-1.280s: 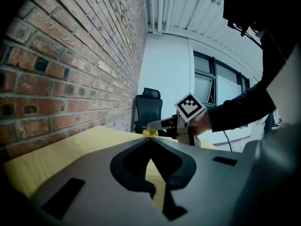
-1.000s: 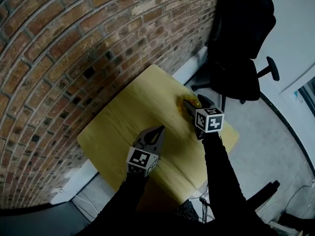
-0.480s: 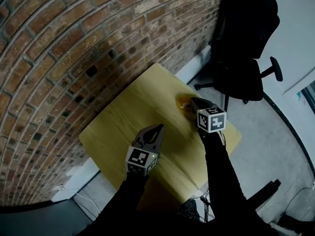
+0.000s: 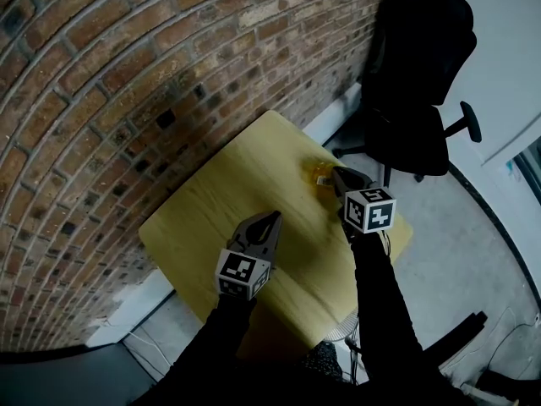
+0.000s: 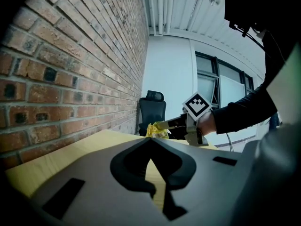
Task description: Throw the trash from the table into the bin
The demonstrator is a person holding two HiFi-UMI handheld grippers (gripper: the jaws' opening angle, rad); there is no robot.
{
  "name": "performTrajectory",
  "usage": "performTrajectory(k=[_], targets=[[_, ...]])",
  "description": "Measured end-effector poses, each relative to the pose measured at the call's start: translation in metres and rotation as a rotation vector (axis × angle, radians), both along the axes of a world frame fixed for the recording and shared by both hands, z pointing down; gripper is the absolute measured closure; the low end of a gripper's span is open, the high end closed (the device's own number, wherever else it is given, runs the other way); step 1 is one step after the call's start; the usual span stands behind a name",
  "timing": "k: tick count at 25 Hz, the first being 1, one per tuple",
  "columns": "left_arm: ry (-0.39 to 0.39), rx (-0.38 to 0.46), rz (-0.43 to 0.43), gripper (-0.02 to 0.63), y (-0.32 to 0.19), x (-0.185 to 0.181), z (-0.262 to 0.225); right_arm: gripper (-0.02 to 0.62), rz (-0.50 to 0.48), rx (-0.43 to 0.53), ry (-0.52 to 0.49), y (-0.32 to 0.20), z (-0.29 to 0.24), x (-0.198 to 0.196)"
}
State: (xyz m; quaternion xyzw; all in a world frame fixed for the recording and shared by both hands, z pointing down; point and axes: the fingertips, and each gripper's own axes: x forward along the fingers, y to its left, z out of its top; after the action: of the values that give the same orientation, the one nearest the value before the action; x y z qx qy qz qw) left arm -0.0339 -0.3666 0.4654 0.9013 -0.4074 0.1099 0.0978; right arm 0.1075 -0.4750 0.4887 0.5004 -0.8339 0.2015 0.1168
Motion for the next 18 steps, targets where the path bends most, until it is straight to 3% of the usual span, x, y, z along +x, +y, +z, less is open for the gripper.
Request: performTrajectory(k=[9,18], targets=[[0.04,0.038,0.018,0.6,0.025,-0.007,-0.02,0.578,0.037,0.054,0.022,0.039,-0.029,-0.002],[0.071,0.083,0.051,0.6,0.074,-0.023,-0.048,0.578,0.085,0.065,0.008,0.11,-0.052,-0.011]])
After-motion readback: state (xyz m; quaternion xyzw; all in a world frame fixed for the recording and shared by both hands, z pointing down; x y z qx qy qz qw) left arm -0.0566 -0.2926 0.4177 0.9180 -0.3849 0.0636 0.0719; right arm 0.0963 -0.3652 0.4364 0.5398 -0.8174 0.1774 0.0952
